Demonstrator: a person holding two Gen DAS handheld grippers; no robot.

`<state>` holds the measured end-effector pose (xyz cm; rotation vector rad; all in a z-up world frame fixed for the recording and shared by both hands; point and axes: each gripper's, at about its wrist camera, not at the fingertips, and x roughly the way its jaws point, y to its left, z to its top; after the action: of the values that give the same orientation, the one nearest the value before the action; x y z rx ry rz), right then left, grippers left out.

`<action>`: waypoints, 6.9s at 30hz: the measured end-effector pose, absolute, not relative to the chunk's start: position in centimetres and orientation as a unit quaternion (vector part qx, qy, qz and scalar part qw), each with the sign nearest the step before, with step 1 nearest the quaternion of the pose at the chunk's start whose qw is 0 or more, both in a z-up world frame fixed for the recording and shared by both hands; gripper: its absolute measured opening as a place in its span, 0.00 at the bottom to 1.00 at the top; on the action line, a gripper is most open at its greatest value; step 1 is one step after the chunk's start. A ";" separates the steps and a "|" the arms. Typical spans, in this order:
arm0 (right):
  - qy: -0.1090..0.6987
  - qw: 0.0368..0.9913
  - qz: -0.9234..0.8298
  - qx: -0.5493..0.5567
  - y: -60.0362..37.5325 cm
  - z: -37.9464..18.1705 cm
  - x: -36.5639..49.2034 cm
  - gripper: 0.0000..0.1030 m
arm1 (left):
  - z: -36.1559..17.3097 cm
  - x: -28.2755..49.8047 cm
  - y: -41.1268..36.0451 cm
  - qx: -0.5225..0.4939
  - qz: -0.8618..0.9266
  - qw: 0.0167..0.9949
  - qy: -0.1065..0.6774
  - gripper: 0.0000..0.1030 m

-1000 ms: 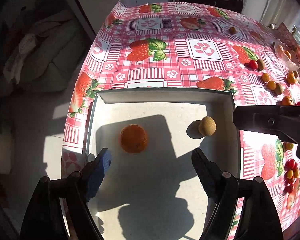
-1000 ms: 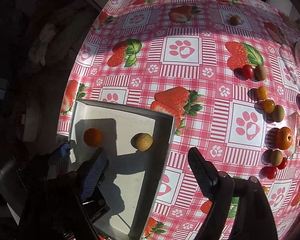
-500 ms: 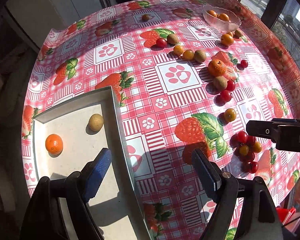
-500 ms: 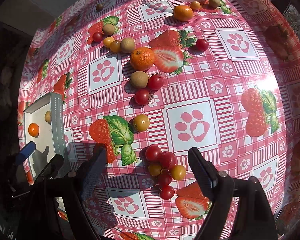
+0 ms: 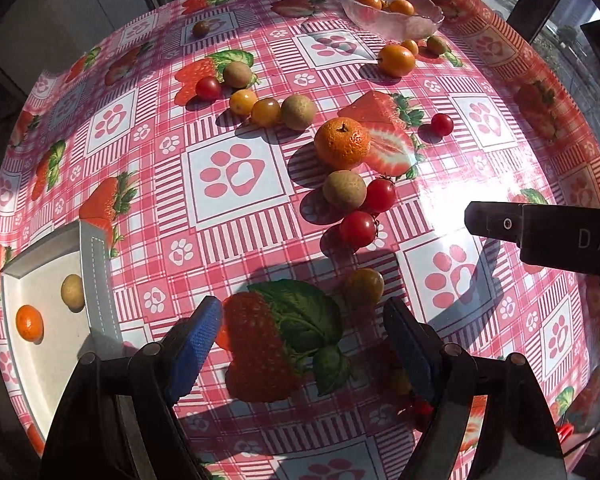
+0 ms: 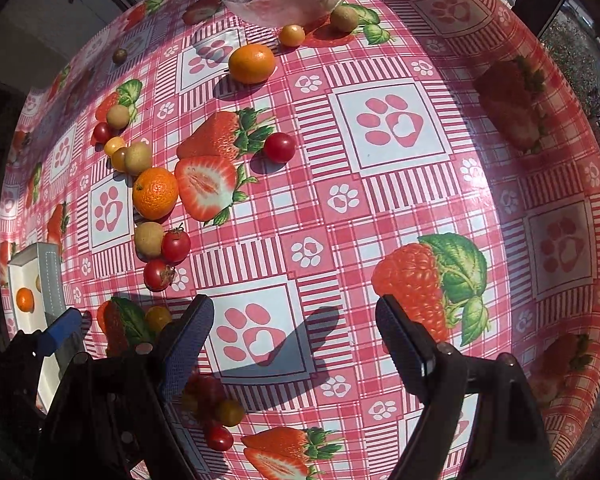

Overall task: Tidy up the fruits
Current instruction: 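Grasp a yellow cherry tomato with the left tool while the right grasps a red one, then carry both cherry tomatoes with both tools over the white tray, then open both tools to release the cherry tomatoes into the tray, then grasp a red cherry tomato with each tool from the tomato cluster, then carry both red cherry tomatoes with both tools over the white tray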

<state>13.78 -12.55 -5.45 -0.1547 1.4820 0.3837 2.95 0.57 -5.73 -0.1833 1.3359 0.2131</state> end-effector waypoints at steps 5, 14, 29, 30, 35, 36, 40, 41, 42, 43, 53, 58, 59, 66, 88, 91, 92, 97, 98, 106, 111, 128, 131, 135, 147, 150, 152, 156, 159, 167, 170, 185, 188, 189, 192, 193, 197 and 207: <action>0.663 0.722 0.183 -0.083 -11.1 -6.3 16.8 0.83 | -6.9 3.7 0.2 -0.095 0.119 0.769 0.620 0.81; 0.636 0.736 0.200 -0.120 -8.3 -7.5 19.2 0.69 | -8.0 4.2 -0.8 -0.106 0.147 0.760 0.624 0.75; 0.622 0.738 0.237 -0.109 -9.6 -5.9 17.4 0.21 | -7.3 4.2 -0.3 -0.163 0.107 0.766 0.613 0.22; 0.623 0.737 0.238 -0.105 -10.0 -5.7 16.9 0.21 | -7.3 3.9 0.0 -0.172 0.102 0.766 0.611 0.22; 0.636 0.727 0.244 -0.082 -12.3 -5.4 13.8 0.21 | -7.1 2.3 1.5 -0.197 0.091 0.764 0.608 0.22; 0.639 0.725 0.244 -0.078 -12.2 -5.5 13.4 0.21 | -7.1 2.0 1.7 -0.198 0.090 0.763 0.608 0.22; 0.649 0.717 0.248 -0.065 -12.1 -5.6 11.6 0.21 | -7.1 1.2 2.5 -0.195 0.090 0.762 0.611 0.22; 0.650 0.715 0.250 -0.063 -12.2 -5.5 11.2 0.21 | -7.1 0.9 2.6 -0.195 0.089 0.762 0.611 0.22; 0.651 0.713 0.251 -0.063 -12.3 -5.4 10.8 0.21 | -7.0 0.6 2.7 -0.194 0.089 0.763 0.611 0.22; 0.652 0.712 0.253 -0.064 -12.0 -5.3 10.6 0.21 | -7.0 0.2 3.3 -0.193 0.088 0.764 0.610 0.22; 0.652 0.705 0.271 -0.070 -10.1 -3.8 7.9 0.21 | -3.6 -3.5 5.5 -0.192 0.091 0.783 0.584 0.22; 0.647 0.699 0.293 -0.083 -7.4 -2.9 6.4 0.21 | -2.3 -4.9 7.0 -0.196 0.111 0.788 0.573 0.22; 0.646 0.698 0.298 -0.086 -6.7 -2.7 6.1 0.21 | -2.3 -5.0 7.2 -0.197 0.116 0.788 0.571 0.22; 0.638 0.683 0.339 -0.109 -1.6 -1.7 3.4 0.21 | -1.8 -7.9 11.0 -0.207 0.155 0.785 0.563 0.22; 0.639 0.610 0.428 -0.192 14.3 -4.2 -5.1 0.21 | -5.3 -16.3 22.3 -0.238 0.269 0.741 0.568 0.22; 0.642 0.604 0.428 -0.201 15.6 -4.9 -5.4 0.21 | -6.1 -16.5 22.7 -0.240 0.271 0.735 0.574 0.22; 0.643 0.602 0.427 -0.204 15.9 -5.1 -5.4 0.21 | -6.3 -16.6 22.8 -0.240 0.271 0.733 0.576 0.22; 0.647 0.600 0.419 -0.213 16.9 -6.1 -5.6 0.22 | -7.2 -16.7 23.0 -0.235 0.270 0.728 0.584 0.22; 0.647 0.600 0.418 -0.217 17.1 -6.4 -5.6 0.22 | -7.3 -16.7 23.0 -0.233 0.270 0.728 0.586 0.22; 0.652 0.594 0.407 -0.238 17.3 -8.0 -6.3 0.24 | -7.9 -16.4 22.4 -0.214 0.264 0.729 0.595 0.22; 0.663 0.581 0.416 -0.223 17.5 -8.2 -6.4 0.73 | -7.5 -16.4 22.1 -0.190 0.293 0.730 0.588 0.88; 0.636 0.663 0.365 -0.149 9.0 -2.2 -1.8 0.83 | -2.9 -13.7 17.0 -0.131 0.248 0.759 0.587 0.89; 0.633 0.684 0.323 -0.163 4.5 -2.6 -1.1 0.83 | -1.5 -12.3 15.0 -0.107 0.227 0.778 0.576 0.89; 0.635 0.707 0.260 -0.170 -1.3 -3.3 -0.5 0.83 | -0.4 -10.0 13.0 -0.088 0.185 0.795 0.571 0.88; 0.689 0.692 0.163 -0.141 -10.2 -8.2 -0.5 0.83 | -3.3 -5.2 4.9 -0.056 0.078 0.781 0.617 0.89; 0.683 0.696 0.167 -0.147 -9.6 -8.8 -0.2 0.83 | -4.0 -4.6 3.8 -0.042 0.065 0.777 0.625 0.89; 0.678 0.700 0.164 -0.153 -9.4 -9.0 0.0 0.83 | -4.3 -4.2 3.3 -0.036 0.058 0.775 0.628 0.89; 0.665 0.711 0.158 -0.165 -9.3 -9.3 0.3 0.83 | -4.8 -3.2 2.4 -0.032 0.042 0.774 0.631 0.89; 0.667 0.714 0.146 -0.153 -10.2 -9.5 1.2 0.83 | -5.2 -2.4 1.5 -0.025 0.028 0.775 0.631 0.89; 0.663 0.722 0.133 -0.144 -13.6 -9.4 3.8 0.83 | -5.4 -0.8 -0.6 -0.020 -0.008 0.779 0.626 0.88; 0.664 0.723 0.130 -0.139 -14.9 -9.6 4.6 0.83 | -5.9 -0.2 -1.0 -0.018 -0.006 0.777 0.629 0.88; 0.661 0.727 0.131 -0.132 -17.0 -8.8 4.7 0.73 | -7.6 2.5 -1.4 0.010 0.020 0.771 0.637 0.71; 0.656 0.728 0.146 -0.137 -16.8 -8.3 4.2 0.47 | -8.0 3.0 -2.4 0.011 0.021 0.771 0.636 0.62; 0.656 0.726 0.152 -0.139 -16.7 -8.2 4.1 0.36 | -8.0 3.1 -2.7 0.006 0.017 0.771 0.637 0.55; 0.660 0.718 0.174 -0.135 -15.8 -7.7 3.8 0.14 | -7.9 3.1 -3.4 0.002 0.005 0.771 0.637 0.30; 0.664 0.716 0.177 -0.124 -15.8 -7.6 3.8 0.12 | -7.9 3.0 -3.7 -0.002 0.000 0.769 0.639 0.26; 0.674 0.711 0.194 -0.052 -17.0 -7.1 4.4 0.10 | -7.6 2.6 -3.0 -0.044 -0.007 0.764 0.643 0.21; 0.684 0.700 0.205 -0.014 -19.1 -6.5 3.7 0.10 | -7.7 1.1 -0.8 -0.108 0.003 0.763 0.637 0.21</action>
<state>3.66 -19.13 -6.47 -0.0318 1.5224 0.4566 1.10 -0.77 -7.68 -0.2350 1.3843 0.0075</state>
